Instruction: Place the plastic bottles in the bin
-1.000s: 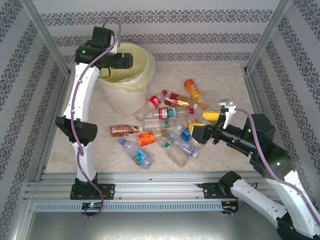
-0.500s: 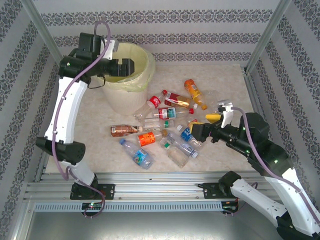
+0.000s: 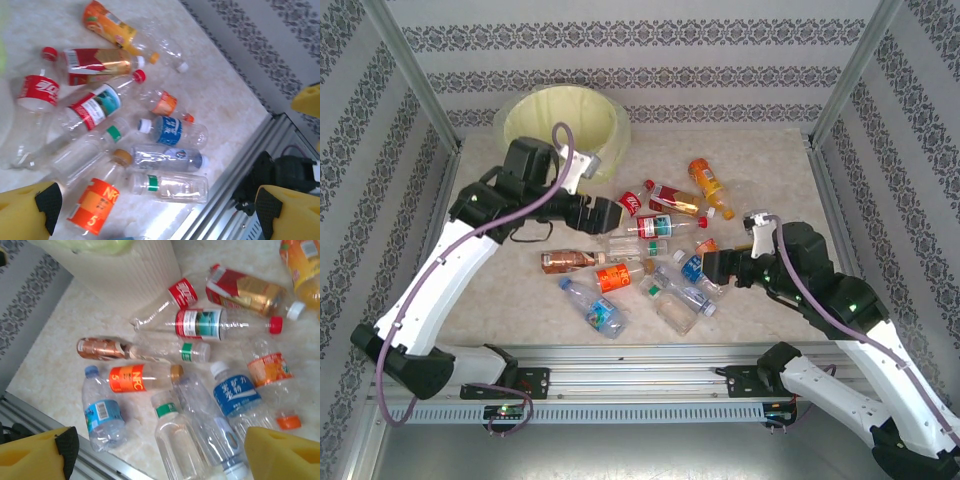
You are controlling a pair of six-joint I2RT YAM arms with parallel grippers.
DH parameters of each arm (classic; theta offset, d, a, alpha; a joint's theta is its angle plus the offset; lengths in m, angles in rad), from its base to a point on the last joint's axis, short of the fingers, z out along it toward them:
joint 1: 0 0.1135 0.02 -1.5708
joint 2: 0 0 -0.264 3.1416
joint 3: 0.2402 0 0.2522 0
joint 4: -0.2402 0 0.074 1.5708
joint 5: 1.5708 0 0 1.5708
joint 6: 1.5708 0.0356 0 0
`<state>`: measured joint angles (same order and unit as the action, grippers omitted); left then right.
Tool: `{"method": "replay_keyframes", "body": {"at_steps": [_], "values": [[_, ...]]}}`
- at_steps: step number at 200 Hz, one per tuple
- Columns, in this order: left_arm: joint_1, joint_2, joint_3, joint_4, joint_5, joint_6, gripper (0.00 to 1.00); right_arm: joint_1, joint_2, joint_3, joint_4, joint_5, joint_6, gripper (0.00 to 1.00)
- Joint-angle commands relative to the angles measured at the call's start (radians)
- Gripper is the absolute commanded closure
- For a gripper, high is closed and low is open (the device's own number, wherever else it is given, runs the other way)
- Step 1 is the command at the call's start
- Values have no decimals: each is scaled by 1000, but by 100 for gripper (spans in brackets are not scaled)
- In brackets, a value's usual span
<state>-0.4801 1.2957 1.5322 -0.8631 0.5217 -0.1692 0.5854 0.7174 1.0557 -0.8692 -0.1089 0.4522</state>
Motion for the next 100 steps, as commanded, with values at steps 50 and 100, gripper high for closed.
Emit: {"method": "replay_keyframes", "body": {"at_steps": [50, 100], "values": [[-25, -104, -295, 284, 149, -77, 0, 105, 25, -148, -67, 44, 83, 22], [-25, -129, -332, 293, 180, -53, 0, 203, 126, -240, 13, 80, 95, 23]]}}
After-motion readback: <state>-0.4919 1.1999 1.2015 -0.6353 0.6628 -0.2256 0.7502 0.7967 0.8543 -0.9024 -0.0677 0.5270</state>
